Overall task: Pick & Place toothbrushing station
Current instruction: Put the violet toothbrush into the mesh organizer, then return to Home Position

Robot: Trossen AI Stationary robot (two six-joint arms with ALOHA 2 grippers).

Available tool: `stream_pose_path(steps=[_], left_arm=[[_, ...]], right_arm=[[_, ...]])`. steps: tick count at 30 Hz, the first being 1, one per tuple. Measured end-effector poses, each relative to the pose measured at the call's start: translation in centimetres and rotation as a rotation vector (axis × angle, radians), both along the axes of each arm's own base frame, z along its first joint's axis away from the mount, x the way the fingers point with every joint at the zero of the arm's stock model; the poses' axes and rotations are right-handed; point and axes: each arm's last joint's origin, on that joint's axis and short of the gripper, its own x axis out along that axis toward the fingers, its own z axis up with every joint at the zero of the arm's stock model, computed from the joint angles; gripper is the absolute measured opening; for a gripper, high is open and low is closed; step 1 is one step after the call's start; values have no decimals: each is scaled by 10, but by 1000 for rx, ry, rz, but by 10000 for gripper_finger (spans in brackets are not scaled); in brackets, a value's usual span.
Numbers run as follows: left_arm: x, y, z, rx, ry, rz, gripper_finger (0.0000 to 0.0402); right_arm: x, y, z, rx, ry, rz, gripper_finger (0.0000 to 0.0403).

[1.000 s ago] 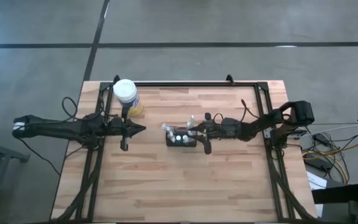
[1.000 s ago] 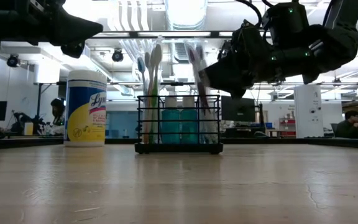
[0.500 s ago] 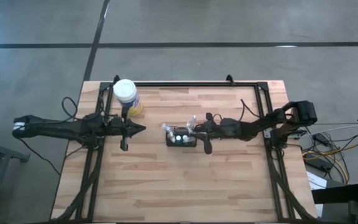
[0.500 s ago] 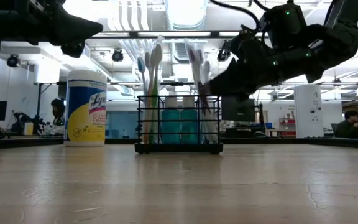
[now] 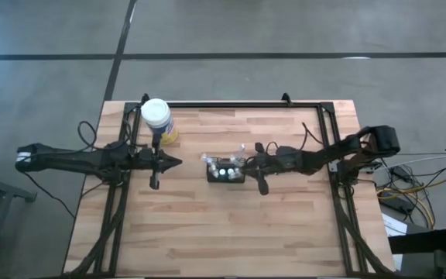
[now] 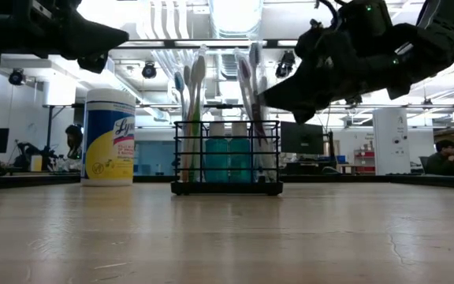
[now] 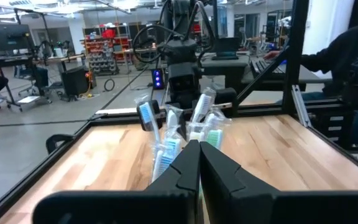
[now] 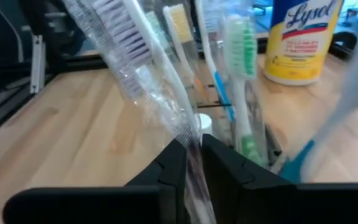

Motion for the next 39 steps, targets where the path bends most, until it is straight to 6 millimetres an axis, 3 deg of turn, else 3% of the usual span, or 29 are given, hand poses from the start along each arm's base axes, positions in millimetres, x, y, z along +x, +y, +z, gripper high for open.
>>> stream_pose_path(steps=[9,19,26,30,35,39], left_arm=[[-1,0,-5,-29,9,-3,14],[-1,1,-5,-52,10,17,10],[-4,1,-4,-9,23,43,4],[-7,2,-1,2,49,62,3],[-15,2,9,29,-8,80,2],[-24,4,8,58,-21,142,1]], right_arm=[[-3,-1,-3,35,66,-56,78],[-10,-6,11,26,70,-98,91],[-25,-5,36,-22,39,-83,98],[-39,-4,53,-63,-15,-73,80],[-61,-2,72,-93,-135,-36,29],[-83,-1,73,-96,-198,-37,11]])
